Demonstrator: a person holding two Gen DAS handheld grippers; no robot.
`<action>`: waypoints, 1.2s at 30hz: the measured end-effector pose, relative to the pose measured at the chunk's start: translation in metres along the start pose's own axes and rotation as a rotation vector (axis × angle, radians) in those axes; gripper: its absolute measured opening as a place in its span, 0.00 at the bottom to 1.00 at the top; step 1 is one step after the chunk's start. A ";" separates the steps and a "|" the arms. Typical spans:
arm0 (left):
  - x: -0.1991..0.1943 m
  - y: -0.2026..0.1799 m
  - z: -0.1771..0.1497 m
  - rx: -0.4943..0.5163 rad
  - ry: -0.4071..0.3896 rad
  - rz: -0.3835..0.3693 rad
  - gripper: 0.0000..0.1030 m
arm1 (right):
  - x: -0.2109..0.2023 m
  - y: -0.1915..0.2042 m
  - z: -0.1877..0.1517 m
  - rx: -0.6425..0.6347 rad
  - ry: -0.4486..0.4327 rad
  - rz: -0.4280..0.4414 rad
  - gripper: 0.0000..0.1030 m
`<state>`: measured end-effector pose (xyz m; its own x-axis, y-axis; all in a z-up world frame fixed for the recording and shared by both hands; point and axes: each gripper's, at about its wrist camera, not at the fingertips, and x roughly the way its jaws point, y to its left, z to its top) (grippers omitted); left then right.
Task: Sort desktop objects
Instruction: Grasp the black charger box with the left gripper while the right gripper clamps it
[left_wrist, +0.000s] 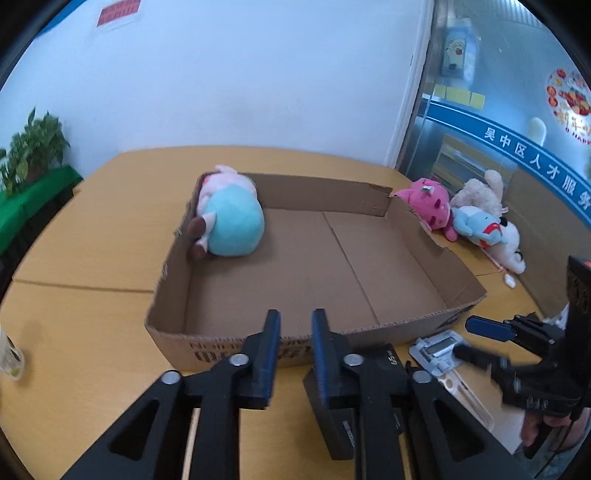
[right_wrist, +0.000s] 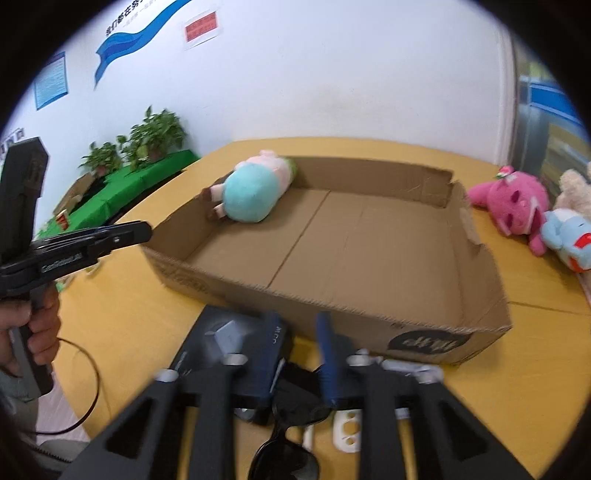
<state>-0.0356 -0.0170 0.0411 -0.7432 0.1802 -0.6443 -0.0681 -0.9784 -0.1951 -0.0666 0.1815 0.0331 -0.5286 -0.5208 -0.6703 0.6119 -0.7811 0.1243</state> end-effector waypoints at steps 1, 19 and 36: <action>0.002 0.003 -0.004 -0.023 0.011 -0.015 0.63 | 0.001 0.000 -0.003 0.003 0.010 0.023 0.83; 0.093 0.010 -0.059 -0.160 0.261 -0.201 0.68 | 0.050 0.046 -0.036 -0.261 0.206 0.158 0.84; 0.074 0.040 -0.072 -0.180 0.276 -0.173 0.65 | 0.059 0.085 -0.040 -0.389 0.254 0.364 0.87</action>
<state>-0.0450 -0.0351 -0.0673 -0.5220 0.3856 -0.7608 -0.0401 -0.9021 -0.4297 -0.0227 0.0982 -0.0251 -0.1157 -0.5956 -0.7949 0.9240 -0.3582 0.1339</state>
